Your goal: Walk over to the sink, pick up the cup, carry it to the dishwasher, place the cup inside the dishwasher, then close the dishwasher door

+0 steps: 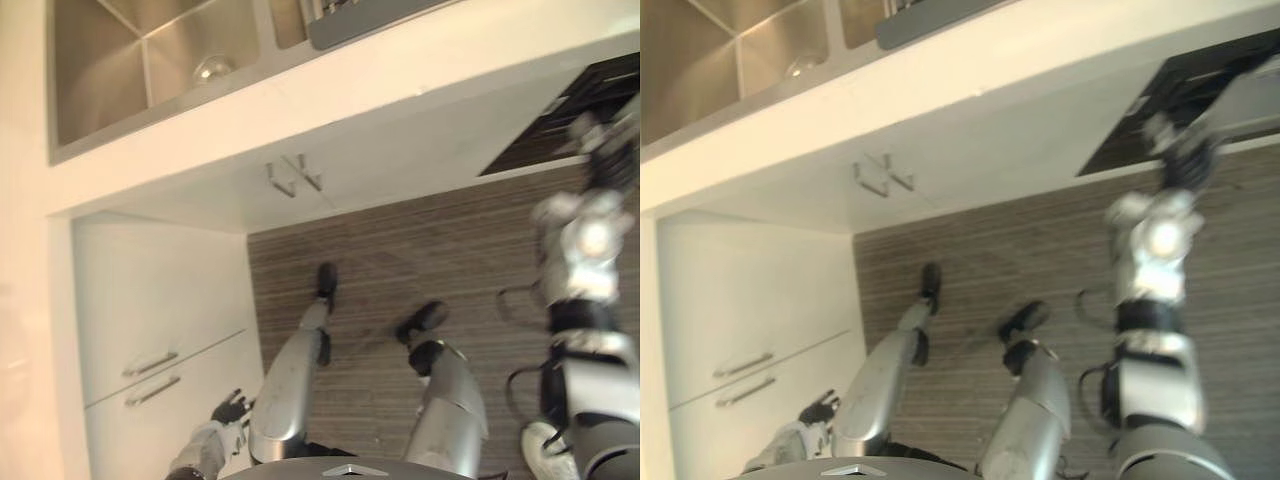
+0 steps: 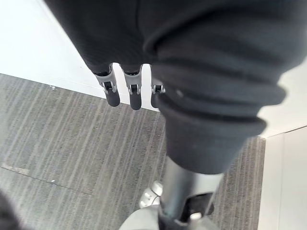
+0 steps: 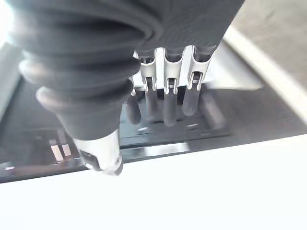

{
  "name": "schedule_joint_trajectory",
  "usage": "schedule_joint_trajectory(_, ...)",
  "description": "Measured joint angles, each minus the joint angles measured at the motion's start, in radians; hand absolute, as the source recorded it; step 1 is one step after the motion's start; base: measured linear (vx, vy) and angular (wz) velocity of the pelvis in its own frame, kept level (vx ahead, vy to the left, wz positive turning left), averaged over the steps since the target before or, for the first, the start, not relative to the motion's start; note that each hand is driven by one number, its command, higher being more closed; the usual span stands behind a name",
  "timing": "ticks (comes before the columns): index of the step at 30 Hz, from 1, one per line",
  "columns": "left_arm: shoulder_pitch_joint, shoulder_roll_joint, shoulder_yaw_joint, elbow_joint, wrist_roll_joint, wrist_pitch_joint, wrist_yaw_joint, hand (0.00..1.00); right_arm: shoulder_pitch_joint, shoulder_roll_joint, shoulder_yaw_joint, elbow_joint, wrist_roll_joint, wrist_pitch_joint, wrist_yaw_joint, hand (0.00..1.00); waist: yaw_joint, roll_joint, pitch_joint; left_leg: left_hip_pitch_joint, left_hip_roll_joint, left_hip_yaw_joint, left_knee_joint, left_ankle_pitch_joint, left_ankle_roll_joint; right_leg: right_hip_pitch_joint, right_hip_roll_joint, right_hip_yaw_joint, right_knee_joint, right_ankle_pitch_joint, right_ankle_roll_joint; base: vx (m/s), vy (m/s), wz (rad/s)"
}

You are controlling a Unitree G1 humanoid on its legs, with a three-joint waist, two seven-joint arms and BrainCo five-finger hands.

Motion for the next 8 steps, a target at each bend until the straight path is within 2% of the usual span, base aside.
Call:
schedule_joint_trajectory(2,0.019,0.022,0.008,-0.016,-0.03,0.024,-0.005,0.0,0.181,0.141,0.02,0.057,-0.054,0.015,0.048,0.0,-0.045,-0.047,0.032,0.072,-0.016,0.025,-0.026,-0.003,0.006,0.053,-0.017,0.017,-0.001,-0.002,0.021,0.1,0.026,-0.07)
schedule_joint_trajectory(4,0.034,0.031,0.021,-0.028,-0.049,0.042,-0.018,0.0,0.302,0.215,0.052,0.104,-0.062,0.034,0.072,0.0,-0.072,-0.064,0.043,0.121,-0.028,0.031,-0.029,-0.017,0.015,0.1,-0.026,0.02,-0.007,-0.007,0.031,0.14,0.029,0.0)
schedule_joint_trajectory(6,0.059,0.036,0.026,-0.045,-0.076,0.072,-0.054,0.0,0.424,0.281,0.065,0.139,-0.073,0.053,0.093,0.0,-0.092,-0.081,0.045,0.191,-0.037,0.055,-0.042,-0.026,0.013,0.157,-0.031,0.034,-0.02,-0.01,0.042,0.14,0.019,-0.22)
schedule_joint_trajectory(7,0.078,0.045,0.028,-0.047,-0.088,0.094,-0.067,0.0,0.459,0.282,0.065,0.161,-0.073,0.062,0.108,0.0,-0.106,-0.099,0.044,0.23,-0.039,0.077,-0.04,-0.035,0.019,0.188,-0.03,0.048,-0.031,-0.004,0.044,0.14,0.016,-0.39)
schedule_joint_trajectory(8,0.084,0.05,0.028,-0.047,-0.088,0.103,-0.067,0.0,0.463,0.29,0.062,0.173,-0.064,0.067,0.11,0.0,-0.112,-0.106,0.042,0.249,-0.039,0.084,-0.04,-0.042,0.017,0.205,-0.027,0.051,-0.04,-0.002,0.045,0.09,0.007,-0.28)
